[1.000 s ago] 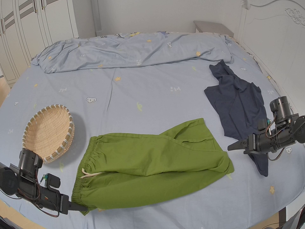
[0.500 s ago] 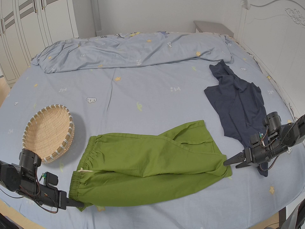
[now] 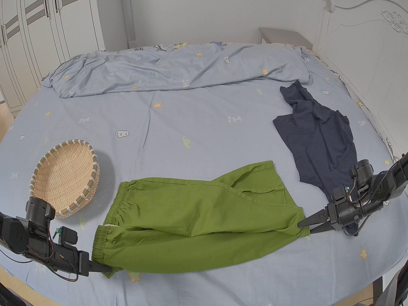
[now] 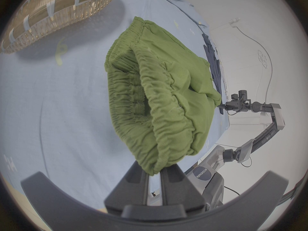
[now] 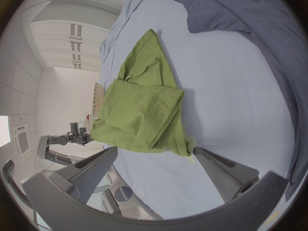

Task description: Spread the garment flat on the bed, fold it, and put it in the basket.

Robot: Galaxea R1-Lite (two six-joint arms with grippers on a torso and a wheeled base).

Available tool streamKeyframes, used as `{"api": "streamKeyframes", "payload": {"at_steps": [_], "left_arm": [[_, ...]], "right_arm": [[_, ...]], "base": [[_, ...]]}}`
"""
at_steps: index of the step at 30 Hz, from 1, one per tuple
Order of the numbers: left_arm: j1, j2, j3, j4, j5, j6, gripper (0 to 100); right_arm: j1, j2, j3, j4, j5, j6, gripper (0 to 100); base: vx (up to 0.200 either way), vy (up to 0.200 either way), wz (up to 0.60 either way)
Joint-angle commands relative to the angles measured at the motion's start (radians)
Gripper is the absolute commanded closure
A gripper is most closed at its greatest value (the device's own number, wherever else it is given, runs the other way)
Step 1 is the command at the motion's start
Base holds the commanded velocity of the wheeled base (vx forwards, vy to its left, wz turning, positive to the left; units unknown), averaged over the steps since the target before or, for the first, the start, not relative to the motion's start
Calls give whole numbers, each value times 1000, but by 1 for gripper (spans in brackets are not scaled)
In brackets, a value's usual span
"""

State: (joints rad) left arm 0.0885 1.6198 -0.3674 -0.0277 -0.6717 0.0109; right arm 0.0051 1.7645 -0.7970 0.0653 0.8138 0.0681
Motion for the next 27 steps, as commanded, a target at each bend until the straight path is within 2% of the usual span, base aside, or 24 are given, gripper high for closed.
{"api": "streamKeyframes", "payload": {"at_steps": [1,10,12,27], "left_arm": [[0,0,-1,-1,0,0,100],[0,-5,-1,-1,0,0,100],[0,-8,-1,-1,0,0,100],[-1,-15,-1,-1,0,0,100]], "right_arm": [[-16,24,5,-13,10,-2,0],[-4,58,48,-107,13,-11,0],[7,75,91,-193,13,-11,0],[-5,95,168,-368,36,-2,0]], "base": [[0,0,0],[0,0,0],[0,0,0],[0,0,0]]}}
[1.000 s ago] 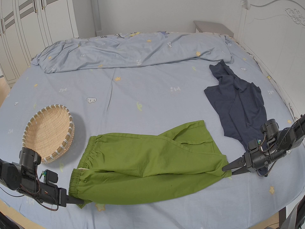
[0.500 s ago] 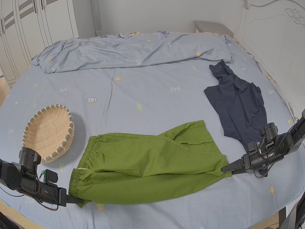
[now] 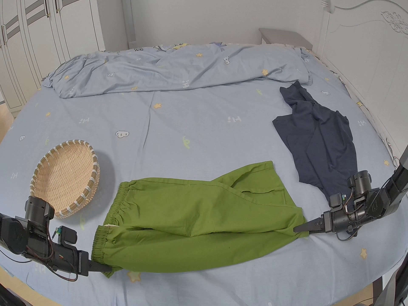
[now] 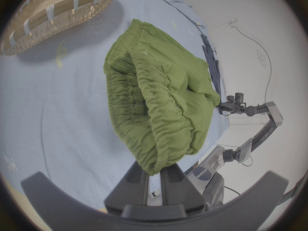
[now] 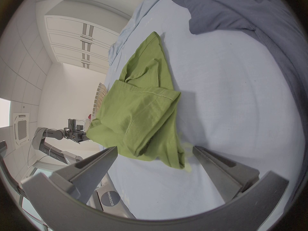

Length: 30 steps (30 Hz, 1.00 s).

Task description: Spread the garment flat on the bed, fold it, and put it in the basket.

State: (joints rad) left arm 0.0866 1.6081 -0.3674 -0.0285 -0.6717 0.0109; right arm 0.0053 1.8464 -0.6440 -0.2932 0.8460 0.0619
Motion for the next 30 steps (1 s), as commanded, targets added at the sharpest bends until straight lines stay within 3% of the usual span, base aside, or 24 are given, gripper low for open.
{"api": "streamKeyframes", "payload": {"at_steps": [1,5,6,15,22,29,30], "left_arm": [[1,-2,-1,-1,0,0,100],[1,-2,-1,-1,0,0,100],[1,-2,-1,-1,0,0,100],[2,-2,-1,-1,-2,0,100],[10,1,-1,-4,0,1,100],[38,3,4,9,-2,11,100],[70,9,4,30,-5,70,100]], "right_arm": [[-11,10,17,-15,18,7,0],[-21,11,17,-21,24,7,0],[-21,11,17,-23,24,7,100],[-56,10,11,-34,28,6,100],[-97,4,9,-32,85,-2,100],[-42,-99,64,9,68,-17,100],[-4,-147,72,55,28,-25,100]], "base": [[0,0,0],[0,0,0],[0,0,0],[0,0,0],[0,0,0],[0,0,0],[0,0,0]]}}
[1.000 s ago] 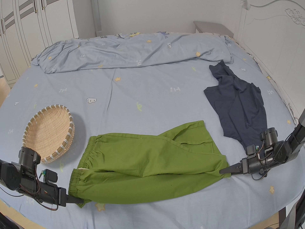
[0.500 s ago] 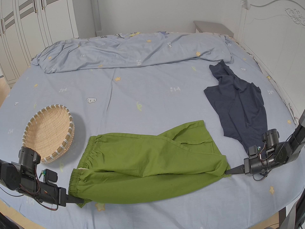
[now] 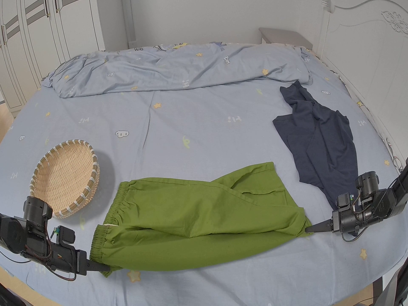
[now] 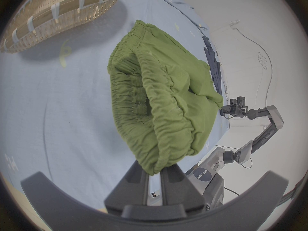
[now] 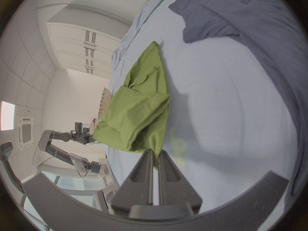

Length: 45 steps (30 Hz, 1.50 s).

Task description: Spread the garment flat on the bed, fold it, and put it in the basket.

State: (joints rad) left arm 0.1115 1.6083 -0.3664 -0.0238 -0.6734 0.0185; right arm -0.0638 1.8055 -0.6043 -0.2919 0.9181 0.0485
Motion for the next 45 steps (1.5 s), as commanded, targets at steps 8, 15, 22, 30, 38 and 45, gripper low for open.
{"api": "streamKeyframes", "payload": {"at_steps": [8,15,22,30,38,45], "left_arm": [[71,21,-6,117,-3,172,100],[82,85,-11,117,6,216,100],[89,131,-29,117,6,247,100],[79,170,-42,110,6,247,100],[37,180,-48,110,6,247,0],[28,163,-46,110,11,247,0]], "right_arm": [[229,-213,153,166,-418,-75,100],[240,-272,265,151,-420,-75,100],[240,-267,319,92,-420,-73,100],[242,-262,327,82,-420,-73,100],[245,-255,334,82,-418,-73,100],[269,-252,342,71,-416,-73,0]], "base": [[0,0,0],[0,0,0],[0,0,0],[0,0,0],[0,0,0],[0,0,0]]}}
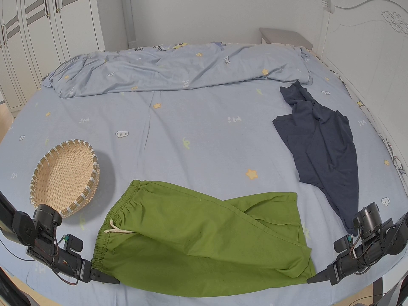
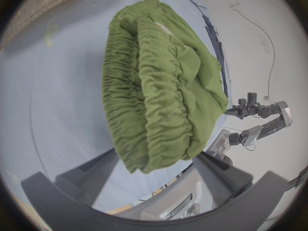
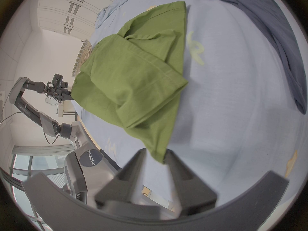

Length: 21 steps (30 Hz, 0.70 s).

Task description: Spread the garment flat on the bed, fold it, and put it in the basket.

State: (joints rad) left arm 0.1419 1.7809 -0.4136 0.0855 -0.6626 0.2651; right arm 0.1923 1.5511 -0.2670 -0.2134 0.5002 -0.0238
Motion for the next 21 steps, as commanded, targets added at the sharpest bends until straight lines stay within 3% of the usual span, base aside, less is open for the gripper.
{"api": "streamKeyframes", "payload": {"at_steps": [1,12,17,20,21], "left_arm": [[-1,-17,1,0,0,0,0],[5,-182,12,34,-6,-4,0],[33,-368,-60,155,-8,-21,0],[33,-417,-183,255,-8,-113,0],[16,-428,-298,313,-8,-242,0]], "right_arm": [[15,0,9,-12,1,-1,0],[10,-111,9,-11,0,2,0],[4,-203,0,-11,0,22,0],[6,-223,-23,-11,1,53,0],[2,-226,-43,-11,0,67,0]], "base": [[0,0,0],[0,0,0],[0,0,0],[0,0,0],[0,0,0]]}}
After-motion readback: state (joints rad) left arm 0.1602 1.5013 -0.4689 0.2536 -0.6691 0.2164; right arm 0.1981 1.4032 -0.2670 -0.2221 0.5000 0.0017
